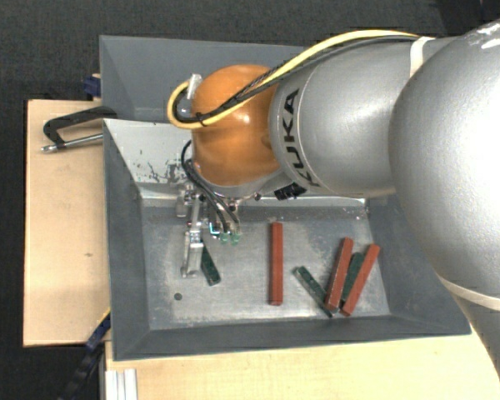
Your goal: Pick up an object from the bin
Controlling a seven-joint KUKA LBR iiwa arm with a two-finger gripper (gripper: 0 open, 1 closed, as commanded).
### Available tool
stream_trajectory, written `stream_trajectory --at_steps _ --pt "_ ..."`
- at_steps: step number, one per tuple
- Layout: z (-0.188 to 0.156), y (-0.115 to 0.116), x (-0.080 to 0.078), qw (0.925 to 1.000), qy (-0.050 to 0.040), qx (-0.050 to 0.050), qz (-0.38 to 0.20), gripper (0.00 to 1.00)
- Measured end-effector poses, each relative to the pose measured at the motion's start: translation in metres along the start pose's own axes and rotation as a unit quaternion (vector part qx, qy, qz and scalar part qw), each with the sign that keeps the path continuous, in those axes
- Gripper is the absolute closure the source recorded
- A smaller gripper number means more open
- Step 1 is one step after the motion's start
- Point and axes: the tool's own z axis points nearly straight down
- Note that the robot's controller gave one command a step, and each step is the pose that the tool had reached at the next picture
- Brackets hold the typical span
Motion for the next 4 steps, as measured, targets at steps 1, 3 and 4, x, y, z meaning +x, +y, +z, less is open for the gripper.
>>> stream_trajectory --at_steps 1,3,4 --pt "-0.005 -0.001 -0.002 1.0000 -0.0040 -0.001 0.001 0.00" --pt "0.070 -0.054 -0.019 0.9947 -0.0076 0.000 -0.102 0.00" --pt "0.081 -0.086 -0.029 0.9811 -0.0054 0.000 -0.193 1.00"
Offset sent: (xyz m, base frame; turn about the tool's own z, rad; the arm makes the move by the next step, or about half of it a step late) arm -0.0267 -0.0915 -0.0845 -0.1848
